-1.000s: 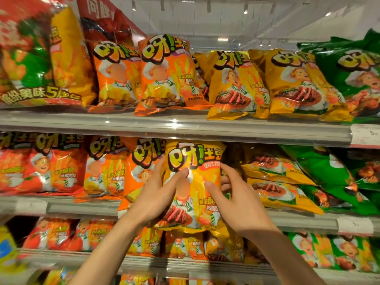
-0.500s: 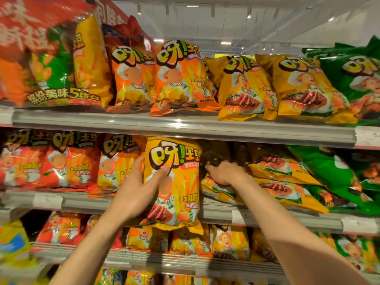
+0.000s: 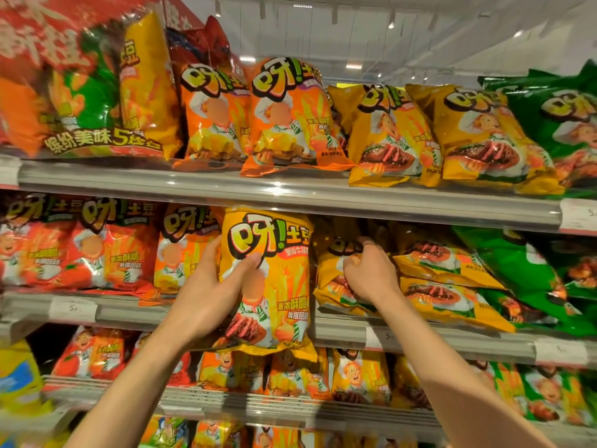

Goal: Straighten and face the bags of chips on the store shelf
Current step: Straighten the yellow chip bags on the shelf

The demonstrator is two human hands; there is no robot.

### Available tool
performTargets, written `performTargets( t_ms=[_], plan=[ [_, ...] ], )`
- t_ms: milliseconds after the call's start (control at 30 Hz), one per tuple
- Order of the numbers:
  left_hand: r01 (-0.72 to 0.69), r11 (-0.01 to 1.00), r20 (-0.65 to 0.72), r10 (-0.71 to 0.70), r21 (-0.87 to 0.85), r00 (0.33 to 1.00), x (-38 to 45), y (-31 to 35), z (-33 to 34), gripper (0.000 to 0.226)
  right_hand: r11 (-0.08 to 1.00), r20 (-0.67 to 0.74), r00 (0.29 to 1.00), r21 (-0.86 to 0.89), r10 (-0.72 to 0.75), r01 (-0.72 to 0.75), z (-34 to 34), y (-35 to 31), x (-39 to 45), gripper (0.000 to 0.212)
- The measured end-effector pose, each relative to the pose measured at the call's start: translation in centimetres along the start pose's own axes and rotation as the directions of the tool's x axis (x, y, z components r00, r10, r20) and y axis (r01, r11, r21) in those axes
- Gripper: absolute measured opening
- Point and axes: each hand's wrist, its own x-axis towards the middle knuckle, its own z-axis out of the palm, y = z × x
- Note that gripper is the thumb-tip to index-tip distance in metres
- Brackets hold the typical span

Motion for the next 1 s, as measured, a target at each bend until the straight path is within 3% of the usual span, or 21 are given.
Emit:
performTargets(
  t_ms=[167,433,733,867,1000],
  plan=[
    [-0.008,1.000,-0.017,0.008,-0.007,1.000,0.0,0.2,0.0,0.085,0.994,-0.129,0.986,-0.008,-0.107,0.106,1.1,0.2,0.0,0.048],
    [-0.008,1.000,0.005,0.008,-0.009,1.000,-0.1,0.4,0.0,0.083,0.976,-0.245,0.955,-0.177,-0.166,0.124,3.6,0.7,1.3,0.041],
    [-0.014,1.000,0.039,0.015,-0.020,0.999,0.0,0.5,0.9,0.087,0.982,-0.059,0.997,-0.183,0.041,-0.051,4.6,2.3,2.6,0.071],
    [-0.022,0.998,0.025,0.023,-0.057,0.999,-0.2,0.9,1.6,0.077,0.993,-0.130,0.992,-0.112,0.006,-0.021,4.7,2.2,2.5,0.070],
    [-0.031,0.997,0.034,0.033,-0.069,0.999,-0.1,1.0,1.8,0.082,0.986,-0.238,0.969,-0.163,-0.060,0.021,5.5,1.5,2.9,0.062]
  ],
)
